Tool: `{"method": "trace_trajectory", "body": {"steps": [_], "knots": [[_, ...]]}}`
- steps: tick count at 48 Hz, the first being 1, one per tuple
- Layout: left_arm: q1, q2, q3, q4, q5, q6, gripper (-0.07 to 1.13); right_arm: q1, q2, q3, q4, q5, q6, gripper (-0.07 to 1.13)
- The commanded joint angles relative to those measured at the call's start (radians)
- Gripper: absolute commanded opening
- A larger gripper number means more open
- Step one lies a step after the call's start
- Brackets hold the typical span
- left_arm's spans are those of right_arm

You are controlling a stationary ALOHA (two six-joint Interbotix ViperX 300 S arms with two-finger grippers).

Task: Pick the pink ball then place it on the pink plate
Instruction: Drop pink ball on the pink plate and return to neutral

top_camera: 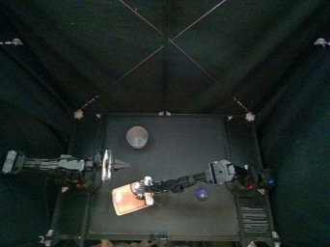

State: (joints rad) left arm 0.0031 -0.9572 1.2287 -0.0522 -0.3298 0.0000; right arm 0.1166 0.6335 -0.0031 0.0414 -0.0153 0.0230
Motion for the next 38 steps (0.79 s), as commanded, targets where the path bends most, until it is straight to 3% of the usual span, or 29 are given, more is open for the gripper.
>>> {"method": "trace_trajectory", "body": {"steps": [1,8,18,38], "knots": [[0.0,0.005,-0.012,0.003,-0.015,0.0,0.0,-0.005,-0.028,-0.021,0.0,-0.005,0.003,0.82],[0.002,0.005,-0.012,0.003,-0.015,0.0,0.0,-0.003,-0.06,0.006,-0.005,-0.037,0.0,0.87],[0.002,0.005,-0.009,0.0,-0.015,0.0,0.0,-0.005,-0.175,0.144,0.0,-0.212,0.002,0.87],[0.002,0.005,0.003,0.0,-0.015,0.0,0.0,-0.012,-0.495,0.614,0.066,-0.615,0.0,0.87]]}}
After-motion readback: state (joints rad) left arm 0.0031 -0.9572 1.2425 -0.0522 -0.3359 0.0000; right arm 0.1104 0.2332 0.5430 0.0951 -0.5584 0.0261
